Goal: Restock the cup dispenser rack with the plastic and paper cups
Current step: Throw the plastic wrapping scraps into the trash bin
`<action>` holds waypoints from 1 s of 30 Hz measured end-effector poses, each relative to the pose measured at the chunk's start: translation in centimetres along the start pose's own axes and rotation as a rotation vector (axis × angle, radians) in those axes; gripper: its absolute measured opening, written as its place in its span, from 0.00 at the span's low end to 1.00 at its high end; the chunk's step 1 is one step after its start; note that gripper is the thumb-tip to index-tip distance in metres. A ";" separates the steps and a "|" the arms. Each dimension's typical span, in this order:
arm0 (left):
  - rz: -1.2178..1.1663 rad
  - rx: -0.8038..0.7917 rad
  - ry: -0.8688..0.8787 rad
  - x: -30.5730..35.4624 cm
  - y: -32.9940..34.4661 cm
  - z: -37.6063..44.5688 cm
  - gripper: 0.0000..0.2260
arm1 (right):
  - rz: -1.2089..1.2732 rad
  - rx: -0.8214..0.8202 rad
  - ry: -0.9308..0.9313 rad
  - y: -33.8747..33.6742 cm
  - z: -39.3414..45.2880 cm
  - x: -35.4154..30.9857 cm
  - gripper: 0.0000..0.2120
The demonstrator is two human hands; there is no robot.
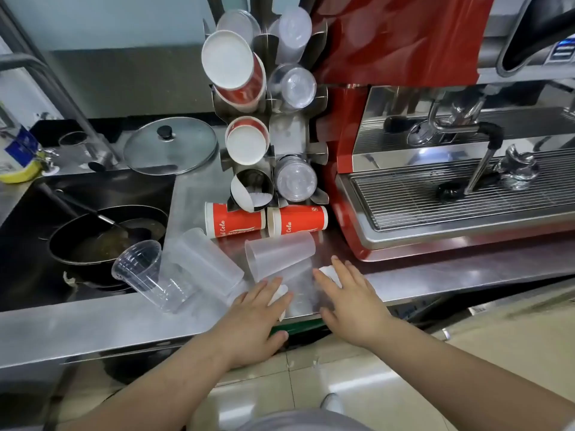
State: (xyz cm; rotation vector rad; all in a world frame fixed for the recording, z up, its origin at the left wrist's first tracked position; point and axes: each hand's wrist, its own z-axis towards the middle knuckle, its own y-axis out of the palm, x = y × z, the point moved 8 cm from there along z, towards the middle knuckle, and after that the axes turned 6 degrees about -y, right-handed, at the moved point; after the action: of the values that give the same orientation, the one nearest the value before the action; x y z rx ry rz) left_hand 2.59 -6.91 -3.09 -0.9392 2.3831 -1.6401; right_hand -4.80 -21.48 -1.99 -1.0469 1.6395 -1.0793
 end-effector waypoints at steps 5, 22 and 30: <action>0.012 -0.062 -0.059 -0.6 1.4 1.8 0.32 | 0.011 -0.027 0.020 1.4 1.3 1.2 0.31; -0.149 0.382 0.175 -3.2 1.7 2.1 0.14 | 0.101 0.209 -0.153 3.8 1.3 0.8 0.23; -0.200 0.344 0.172 -3.6 1.6 1.6 0.08 | 0.099 0.014 -0.153 3.8 1.8 0.0 0.24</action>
State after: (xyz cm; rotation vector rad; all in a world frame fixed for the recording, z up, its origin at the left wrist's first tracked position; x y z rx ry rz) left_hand 5.44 -5.88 -6.05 -1.0313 2.0537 -2.1968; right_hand -3.75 -20.80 -5.99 -1.0036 1.5426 -0.9218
